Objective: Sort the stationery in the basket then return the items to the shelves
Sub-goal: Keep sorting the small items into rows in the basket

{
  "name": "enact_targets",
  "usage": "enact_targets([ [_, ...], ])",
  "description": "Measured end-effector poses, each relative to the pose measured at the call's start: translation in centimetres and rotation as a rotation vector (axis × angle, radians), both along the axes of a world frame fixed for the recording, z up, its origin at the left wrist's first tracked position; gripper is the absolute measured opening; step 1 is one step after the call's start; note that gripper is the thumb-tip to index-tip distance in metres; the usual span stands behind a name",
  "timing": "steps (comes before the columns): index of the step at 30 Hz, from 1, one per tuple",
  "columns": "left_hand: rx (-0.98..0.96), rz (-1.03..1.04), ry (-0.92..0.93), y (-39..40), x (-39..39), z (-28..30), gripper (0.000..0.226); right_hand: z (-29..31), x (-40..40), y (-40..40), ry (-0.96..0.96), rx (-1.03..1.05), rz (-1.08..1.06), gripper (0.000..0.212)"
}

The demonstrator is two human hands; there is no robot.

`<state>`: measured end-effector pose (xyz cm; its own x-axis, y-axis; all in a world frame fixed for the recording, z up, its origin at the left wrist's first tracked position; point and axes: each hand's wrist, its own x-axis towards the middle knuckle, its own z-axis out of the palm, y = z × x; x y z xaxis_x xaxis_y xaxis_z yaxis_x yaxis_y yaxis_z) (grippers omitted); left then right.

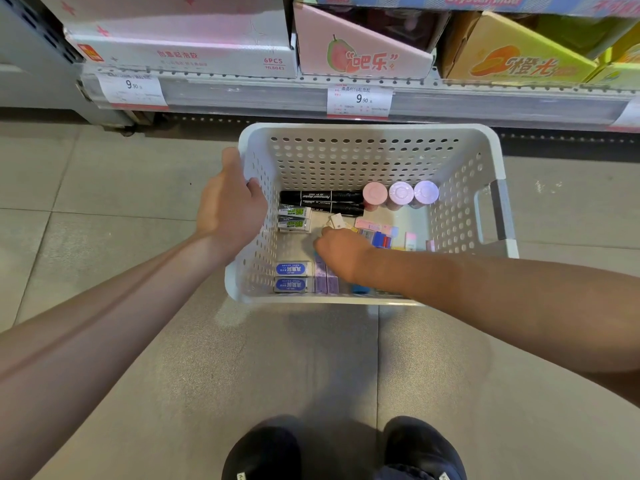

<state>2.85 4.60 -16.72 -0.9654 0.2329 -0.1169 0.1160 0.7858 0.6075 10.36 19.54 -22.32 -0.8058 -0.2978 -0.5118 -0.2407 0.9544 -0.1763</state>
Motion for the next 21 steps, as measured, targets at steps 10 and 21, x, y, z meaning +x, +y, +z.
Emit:
enact_targets([
  [10,0.013,0.008,0.0,0.1,0.0,-0.1,0.018,-1.4,0.3,0.2,0.002,-0.034,-0.006,0.029],
  [21,-0.016,0.025,-0.007,0.0,0.0,0.2,0.017,-0.2,-1.5,4.5,0.165,-0.023,-0.041,0.041],
])
